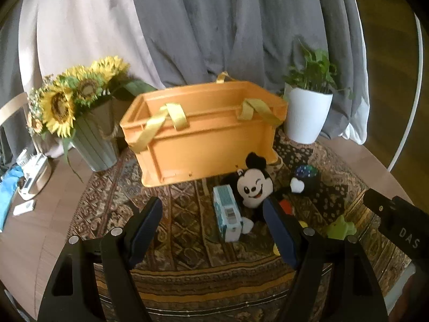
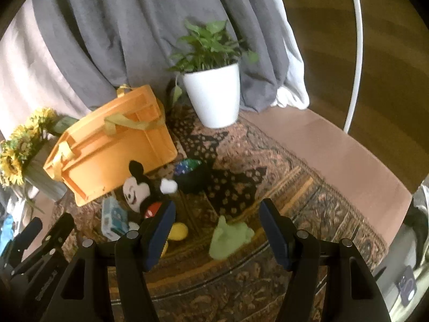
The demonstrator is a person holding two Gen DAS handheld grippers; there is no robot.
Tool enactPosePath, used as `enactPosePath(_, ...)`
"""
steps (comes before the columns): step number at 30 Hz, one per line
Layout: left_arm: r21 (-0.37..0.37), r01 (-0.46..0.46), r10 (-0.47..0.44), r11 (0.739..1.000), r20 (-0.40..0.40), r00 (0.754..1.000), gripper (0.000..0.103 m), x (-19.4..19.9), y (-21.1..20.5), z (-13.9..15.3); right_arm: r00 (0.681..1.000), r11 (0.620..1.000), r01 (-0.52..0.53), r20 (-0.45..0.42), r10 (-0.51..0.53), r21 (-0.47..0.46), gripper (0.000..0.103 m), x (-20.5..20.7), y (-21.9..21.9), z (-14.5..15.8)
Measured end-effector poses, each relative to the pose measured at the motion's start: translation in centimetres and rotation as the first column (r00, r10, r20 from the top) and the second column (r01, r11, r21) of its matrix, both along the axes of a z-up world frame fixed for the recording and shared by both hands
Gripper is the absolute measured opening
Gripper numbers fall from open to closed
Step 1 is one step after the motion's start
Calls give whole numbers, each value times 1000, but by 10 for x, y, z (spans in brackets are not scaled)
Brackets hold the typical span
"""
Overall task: Organize soft objects
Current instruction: 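Grasp the white-blue barcode box with the left tool while the right tool grasps the light-green plush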
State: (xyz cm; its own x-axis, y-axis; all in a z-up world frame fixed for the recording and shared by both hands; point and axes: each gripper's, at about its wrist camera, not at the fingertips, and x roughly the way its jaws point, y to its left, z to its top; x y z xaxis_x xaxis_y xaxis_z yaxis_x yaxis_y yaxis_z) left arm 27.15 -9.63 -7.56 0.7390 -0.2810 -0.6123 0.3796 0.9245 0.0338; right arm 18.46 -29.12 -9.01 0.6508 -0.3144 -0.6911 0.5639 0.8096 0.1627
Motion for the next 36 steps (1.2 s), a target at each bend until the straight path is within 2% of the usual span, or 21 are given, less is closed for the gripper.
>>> enactPosePath(9,13,12,-11,1000,-58,998,77,5,-11,-34,999,999,28,-41,-27,38,66,-3,-4,-32)
enactPosePath(17,31,39,-38,999,-40,998,77,9,-21,-53,997,998,24,-70,-20,53,66,1,-9,-52)
enactPosePath(26,49,22,-19,999,-47,999,76,20,-31,-73,995,999,26,-95,-21,48,66,7,-6,-72)
enactPosePath(31,53,13,-10,999,-48,999,74,26,-35,-83,995,999,33,-100,-30,28,66,11,-5,-78)
enactPosePath(36,64,9,-5,998,-57,998,67,35,-40,-92,993,999,43,-109,-40,25,65,17,-6,-84)
